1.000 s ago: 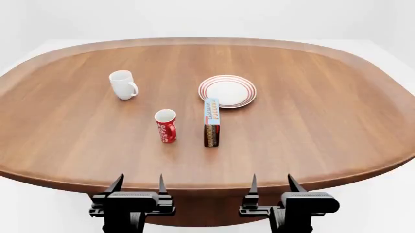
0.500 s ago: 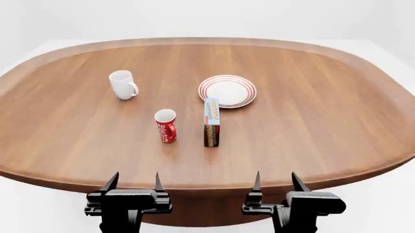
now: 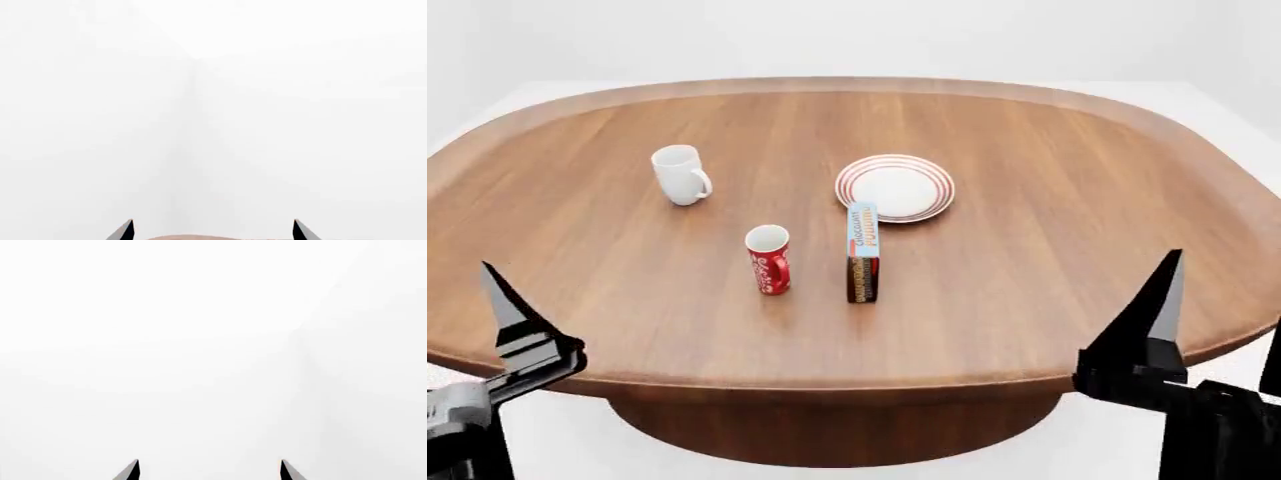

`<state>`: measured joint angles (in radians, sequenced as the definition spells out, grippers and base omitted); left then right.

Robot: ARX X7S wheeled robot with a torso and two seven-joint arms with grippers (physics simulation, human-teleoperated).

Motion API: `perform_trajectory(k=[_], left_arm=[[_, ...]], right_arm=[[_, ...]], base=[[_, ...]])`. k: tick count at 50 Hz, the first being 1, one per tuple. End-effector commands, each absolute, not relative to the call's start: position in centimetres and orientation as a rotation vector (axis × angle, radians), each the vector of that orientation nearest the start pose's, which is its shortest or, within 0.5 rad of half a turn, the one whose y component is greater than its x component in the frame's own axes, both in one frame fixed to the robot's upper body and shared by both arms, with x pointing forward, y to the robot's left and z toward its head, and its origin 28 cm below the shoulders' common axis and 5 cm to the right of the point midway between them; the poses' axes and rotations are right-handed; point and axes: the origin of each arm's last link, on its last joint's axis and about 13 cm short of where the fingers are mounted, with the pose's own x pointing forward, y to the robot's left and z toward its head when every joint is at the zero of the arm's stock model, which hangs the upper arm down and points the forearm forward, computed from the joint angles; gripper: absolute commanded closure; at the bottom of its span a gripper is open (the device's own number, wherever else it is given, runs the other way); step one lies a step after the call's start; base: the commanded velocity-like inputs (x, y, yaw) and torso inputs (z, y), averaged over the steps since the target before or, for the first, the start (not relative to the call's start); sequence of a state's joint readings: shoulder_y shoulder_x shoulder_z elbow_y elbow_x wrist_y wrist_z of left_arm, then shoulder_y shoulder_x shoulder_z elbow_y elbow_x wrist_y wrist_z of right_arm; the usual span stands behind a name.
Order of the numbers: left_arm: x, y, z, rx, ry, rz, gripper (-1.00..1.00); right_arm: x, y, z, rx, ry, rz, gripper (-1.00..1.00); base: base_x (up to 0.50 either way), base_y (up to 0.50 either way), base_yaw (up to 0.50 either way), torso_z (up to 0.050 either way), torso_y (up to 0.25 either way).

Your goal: Pick up the white mug and put it on the plate, and put the chocolate pudding to the right of the plate.

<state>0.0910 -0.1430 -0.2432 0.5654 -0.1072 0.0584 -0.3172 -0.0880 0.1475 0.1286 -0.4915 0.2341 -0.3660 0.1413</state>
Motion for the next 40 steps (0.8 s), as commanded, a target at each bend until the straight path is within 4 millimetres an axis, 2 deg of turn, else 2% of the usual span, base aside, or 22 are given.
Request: perform_trajectory(k=[1, 11, 40], left_arm=[[14.5, 28.3, 15.9, 0.072, -0.778, 0.609, -1.0], [13.0, 28.5, 16.6, 0.066, -0.859, 0.634, -1.0], [13.4, 28.2, 15.5, 0.079, -0.817, 0.619, -1.0]], right_arm=[[16.2, -14.7, 15.3, 0.024, -0.934, -0.186, -1.0], [15.0, -15.3, 16.0, 0.096, -1.033, -0.174, -1.0], [14.6, -14.0, 15.8, 0.032, -1.036, -0.053, -1.0]], base=[[0.0, 0.0, 0.0, 0.0, 0.0], [0.08, 0.0, 0.0, 0.0, 0.0], [0.5, 0.02, 0.0, 0.0, 0.0]])
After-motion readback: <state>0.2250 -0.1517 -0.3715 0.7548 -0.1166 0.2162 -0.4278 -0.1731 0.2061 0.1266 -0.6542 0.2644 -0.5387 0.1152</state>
